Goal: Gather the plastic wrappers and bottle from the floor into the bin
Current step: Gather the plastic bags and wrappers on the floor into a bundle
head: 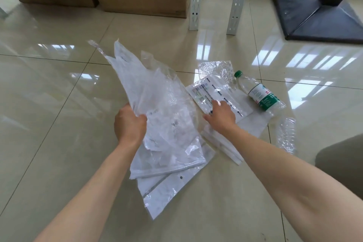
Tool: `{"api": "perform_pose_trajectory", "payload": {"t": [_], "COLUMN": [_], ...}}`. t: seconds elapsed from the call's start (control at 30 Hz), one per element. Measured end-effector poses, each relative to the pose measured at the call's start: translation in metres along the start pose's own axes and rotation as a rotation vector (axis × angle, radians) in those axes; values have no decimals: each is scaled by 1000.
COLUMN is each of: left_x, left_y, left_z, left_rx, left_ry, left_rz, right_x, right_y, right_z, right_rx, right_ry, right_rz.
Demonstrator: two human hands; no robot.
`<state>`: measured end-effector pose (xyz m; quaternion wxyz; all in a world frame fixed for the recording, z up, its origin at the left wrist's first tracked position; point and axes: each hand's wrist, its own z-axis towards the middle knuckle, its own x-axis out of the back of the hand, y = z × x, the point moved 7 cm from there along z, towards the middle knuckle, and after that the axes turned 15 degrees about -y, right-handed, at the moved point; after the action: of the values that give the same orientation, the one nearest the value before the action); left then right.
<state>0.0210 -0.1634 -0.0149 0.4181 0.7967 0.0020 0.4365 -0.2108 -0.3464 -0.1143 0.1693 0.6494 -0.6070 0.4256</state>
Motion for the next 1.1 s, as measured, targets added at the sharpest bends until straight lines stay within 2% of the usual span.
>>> {"api": "perform_pose_trajectory", "payload": {"t": [0.1, 0.27, 0.33, 0.47, 0.57, 0.7, 0.8, 1.1], "left_x": [-1, -1, -1, -1, -1, -2, -1, -3], "left_y": [1, 1, -2, -3, -3, -2, -4, -14], "left_z": [3, 4, 3, 1, -3, -9, -12, -17], "left_rx": [-15, -26, -18, -5, -2, 12, 31, 60], "left_ry": [-1, 7, 11, 12, 7, -20, -38, -76], "left_rz": [23, 24, 8, -26, -52, -106, -134, -235], "right_x": [-13, -12, -6, 12, 16, -7, -29, -64], "right_y": [8, -9, -10, -1, -21, -73, -112, -154], "right_z": [13, 16, 18, 17, -5, -54, -88, -127], "right_rx": [-21, 57, 89, 75, 100, 286, 453, 684], "right_ry": [-69, 22, 45, 38, 53, 8, -36, -13], "right_rz": [-186, -472, -514, -188, 18, 162, 217, 125]}}
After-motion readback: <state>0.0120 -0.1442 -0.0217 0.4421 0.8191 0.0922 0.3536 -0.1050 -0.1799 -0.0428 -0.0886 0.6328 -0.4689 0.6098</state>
